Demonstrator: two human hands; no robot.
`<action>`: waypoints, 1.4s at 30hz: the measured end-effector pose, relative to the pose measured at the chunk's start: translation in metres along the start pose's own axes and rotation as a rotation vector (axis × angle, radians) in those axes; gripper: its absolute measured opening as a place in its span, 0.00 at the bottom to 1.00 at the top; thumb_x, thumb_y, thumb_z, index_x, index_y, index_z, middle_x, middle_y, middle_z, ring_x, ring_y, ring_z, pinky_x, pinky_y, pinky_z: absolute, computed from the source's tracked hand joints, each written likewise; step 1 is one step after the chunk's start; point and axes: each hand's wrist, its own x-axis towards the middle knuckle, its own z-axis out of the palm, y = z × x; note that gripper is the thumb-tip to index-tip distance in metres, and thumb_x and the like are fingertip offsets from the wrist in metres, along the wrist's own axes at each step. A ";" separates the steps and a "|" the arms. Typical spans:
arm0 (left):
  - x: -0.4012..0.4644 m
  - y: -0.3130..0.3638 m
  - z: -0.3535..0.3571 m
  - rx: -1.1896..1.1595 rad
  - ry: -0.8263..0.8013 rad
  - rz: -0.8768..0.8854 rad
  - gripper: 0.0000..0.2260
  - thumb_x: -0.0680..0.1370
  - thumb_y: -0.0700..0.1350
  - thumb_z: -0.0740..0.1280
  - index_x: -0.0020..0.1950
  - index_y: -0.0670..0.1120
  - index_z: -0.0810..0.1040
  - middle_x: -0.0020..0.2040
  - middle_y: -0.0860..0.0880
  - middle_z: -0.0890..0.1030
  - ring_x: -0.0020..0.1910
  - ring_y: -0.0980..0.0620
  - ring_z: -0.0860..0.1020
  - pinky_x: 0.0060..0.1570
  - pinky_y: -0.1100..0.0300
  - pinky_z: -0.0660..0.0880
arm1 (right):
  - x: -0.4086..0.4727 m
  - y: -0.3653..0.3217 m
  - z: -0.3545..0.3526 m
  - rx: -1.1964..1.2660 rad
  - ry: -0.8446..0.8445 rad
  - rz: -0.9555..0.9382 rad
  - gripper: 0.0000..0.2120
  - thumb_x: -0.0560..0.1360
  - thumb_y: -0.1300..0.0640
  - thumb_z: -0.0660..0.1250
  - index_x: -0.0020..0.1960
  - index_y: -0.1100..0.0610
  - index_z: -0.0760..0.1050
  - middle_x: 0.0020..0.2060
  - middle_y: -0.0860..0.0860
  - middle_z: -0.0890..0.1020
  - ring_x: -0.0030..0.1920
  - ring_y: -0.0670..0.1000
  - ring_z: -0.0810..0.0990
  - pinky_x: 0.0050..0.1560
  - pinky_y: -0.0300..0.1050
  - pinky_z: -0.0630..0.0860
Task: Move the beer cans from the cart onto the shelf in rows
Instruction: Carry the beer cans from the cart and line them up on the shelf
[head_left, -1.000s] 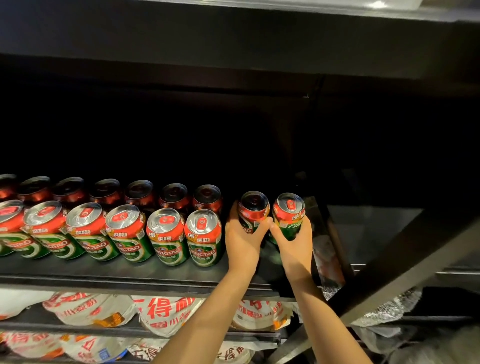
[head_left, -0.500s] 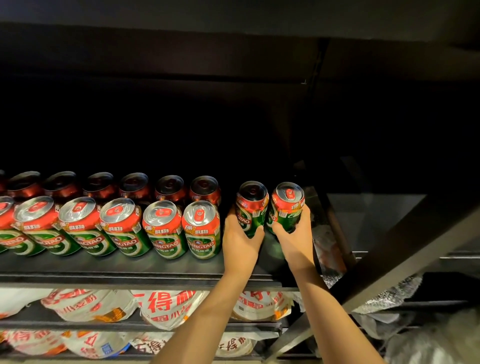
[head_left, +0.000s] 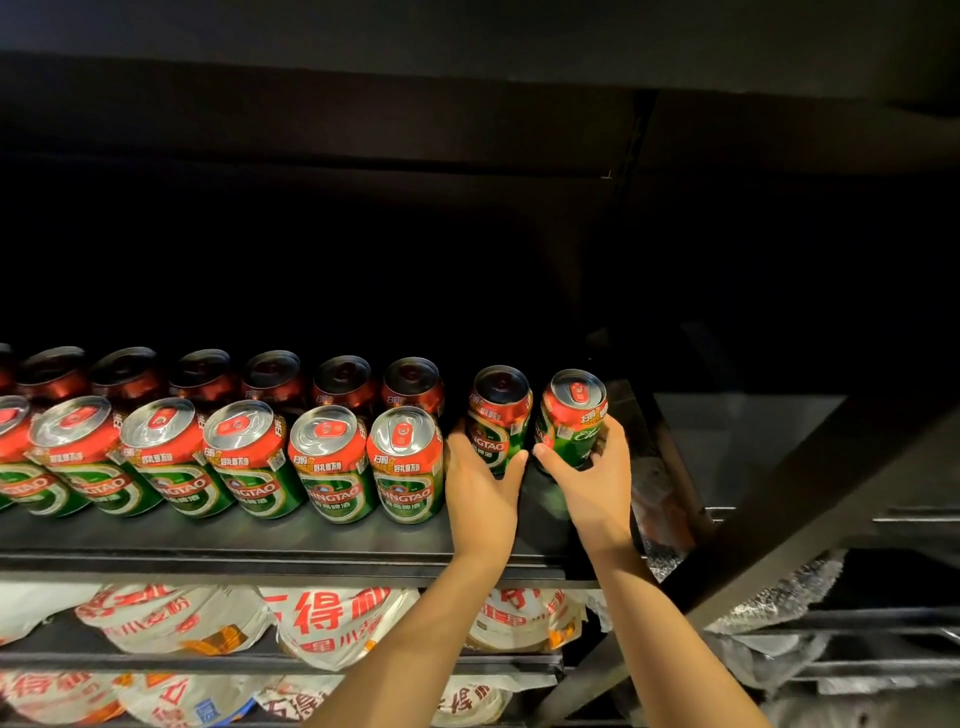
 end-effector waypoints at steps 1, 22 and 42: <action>0.000 -0.001 0.000 0.009 -0.005 0.006 0.19 0.72 0.47 0.73 0.51 0.40 0.67 0.47 0.43 0.74 0.47 0.47 0.75 0.47 0.53 0.75 | 0.000 -0.001 0.000 0.008 -0.011 0.010 0.34 0.66 0.56 0.77 0.68 0.51 0.66 0.62 0.49 0.74 0.63 0.47 0.74 0.63 0.48 0.74; -0.001 -0.002 0.000 0.163 -0.045 0.059 0.19 0.75 0.51 0.68 0.55 0.38 0.68 0.50 0.38 0.72 0.51 0.40 0.73 0.54 0.48 0.73 | 0.000 -0.003 0.002 0.050 -0.069 0.002 0.36 0.70 0.63 0.73 0.72 0.54 0.60 0.63 0.49 0.73 0.61 0.45 0.74 0.61 0.37 0.73; -0.005 0.003 0.003 0.278 0.079 0.060 0.28 0.76 0.67 0.44 0.54 0.44 0.64 0.48 0.41 0.74 0.48 0.45 0.76 0.49 0.53 0.74 | 0.009 0.014 0.002 -0.022 -0.090 0.015 0.32 0.71 0.59 0.73 0.71 0.53 0.62 0.60 0.47 0.75 0.59 0.46 0.76 0.54 0.35 0.72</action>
